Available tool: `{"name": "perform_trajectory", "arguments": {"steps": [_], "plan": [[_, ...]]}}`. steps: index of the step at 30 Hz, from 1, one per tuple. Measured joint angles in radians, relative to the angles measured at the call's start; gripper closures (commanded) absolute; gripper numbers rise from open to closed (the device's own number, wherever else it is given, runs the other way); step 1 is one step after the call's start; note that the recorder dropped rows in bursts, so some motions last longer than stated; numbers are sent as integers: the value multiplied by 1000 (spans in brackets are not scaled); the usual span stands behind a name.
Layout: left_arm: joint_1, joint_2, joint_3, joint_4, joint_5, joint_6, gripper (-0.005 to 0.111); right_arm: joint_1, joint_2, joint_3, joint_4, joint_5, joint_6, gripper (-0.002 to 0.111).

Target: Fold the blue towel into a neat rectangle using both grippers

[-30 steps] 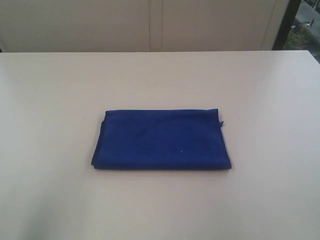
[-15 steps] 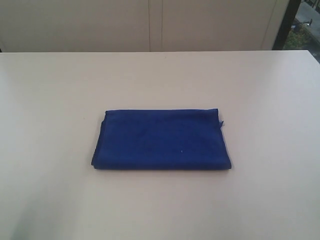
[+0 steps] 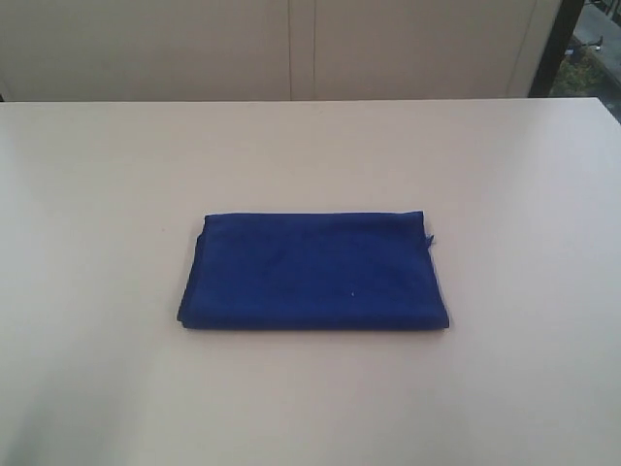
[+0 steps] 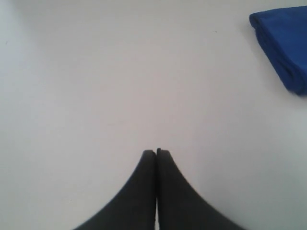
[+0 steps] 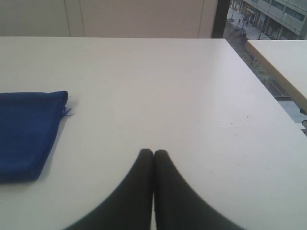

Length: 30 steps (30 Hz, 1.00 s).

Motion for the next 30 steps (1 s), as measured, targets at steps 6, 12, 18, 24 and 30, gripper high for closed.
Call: {"name": "perform_trajectory", "arguments": {"steps": [6,12,18,24,30], "plan": [[0,0,2,19,2,-36,107,0,0,0,0,0,0,108],[0,0,15,29,-11,-62,107,0,0,0,0,2,0,108],[0,0,15,31,-11,-62,107,0,0,0,0,2,0,108],[0,0,15,31,-12,-62,107,0,0,0,0,2,0,108],[0,0,15,31,-12,-62,107,0,0,0,0,2,0,108]]}}
